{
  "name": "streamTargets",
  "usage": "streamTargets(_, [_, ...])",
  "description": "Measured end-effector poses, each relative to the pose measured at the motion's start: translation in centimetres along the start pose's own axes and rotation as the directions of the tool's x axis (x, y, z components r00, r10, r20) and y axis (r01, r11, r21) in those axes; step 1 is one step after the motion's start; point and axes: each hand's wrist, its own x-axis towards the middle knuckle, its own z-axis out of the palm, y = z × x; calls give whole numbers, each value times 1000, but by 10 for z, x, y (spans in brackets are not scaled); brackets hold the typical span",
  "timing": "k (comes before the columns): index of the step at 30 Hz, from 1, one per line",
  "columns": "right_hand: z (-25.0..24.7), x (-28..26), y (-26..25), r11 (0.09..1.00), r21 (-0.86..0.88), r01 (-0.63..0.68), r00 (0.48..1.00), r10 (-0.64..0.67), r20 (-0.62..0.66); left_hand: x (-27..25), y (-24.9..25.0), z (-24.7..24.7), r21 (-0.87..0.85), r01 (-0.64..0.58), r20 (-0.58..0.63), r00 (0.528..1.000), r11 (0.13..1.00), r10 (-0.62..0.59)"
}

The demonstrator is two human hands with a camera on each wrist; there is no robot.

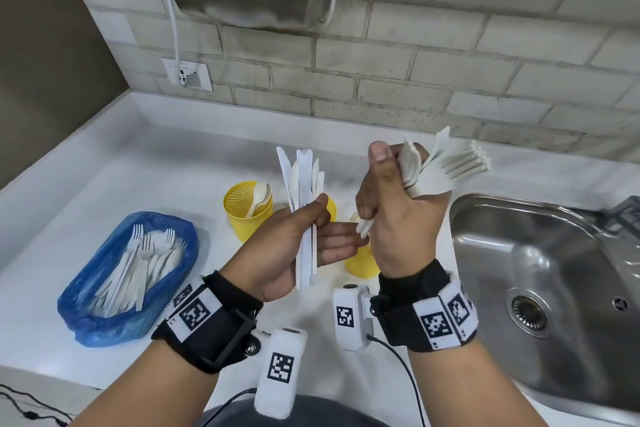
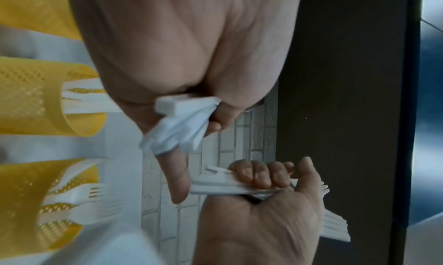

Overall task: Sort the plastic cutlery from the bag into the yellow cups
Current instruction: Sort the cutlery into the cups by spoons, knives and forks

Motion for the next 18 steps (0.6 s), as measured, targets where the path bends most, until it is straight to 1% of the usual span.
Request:
streamTargets(2, [1, -3, 9, 998, -14, -54, 999, 54, 7, 4, 0, -4, -36, 6, -8, 1000, 999, -6])
streamTargets(4, [1, -7, 15, 995, -44, -95, 994, 97, 49, 6, 1, -9, -61, 4, -19, 1000, 998, -5])
streamTargets(5, [2, -9, 17, 992, -69, -106, 991, 111, 74, 6, 2, -10, -70, 3, -22, 1000, 998, -5])
streamTargets(7, [2, -9, 20, 986, -112, -122, 987, 132, 86, 5, 3, -11, -80, 3, -30, 1000, 997, -5])
streamTargets(10, [-1, -9, 22, 981, -126, -144, 984, 156, 85, 3, 4, -9, -76, -11, -73, 997, 997, 5])
streamTargets(12, [-4, -8, 22, 979, -128, -159, 979, 173, 110, 2, 4, -7, -86, -20, -111, 994, 996, 10])
streamTargets(15, [-8, -8, 22, 964, -180, -194, 966, 220, 137, 3, 2, -6, -114, -28, -155, 988, 993, 10])
streamTargets(18, [-9, -9, 22, 951, -205, -231, 952, 264, 154, 4, 1, -9, -145, -25, -150, 989, 989, 3])
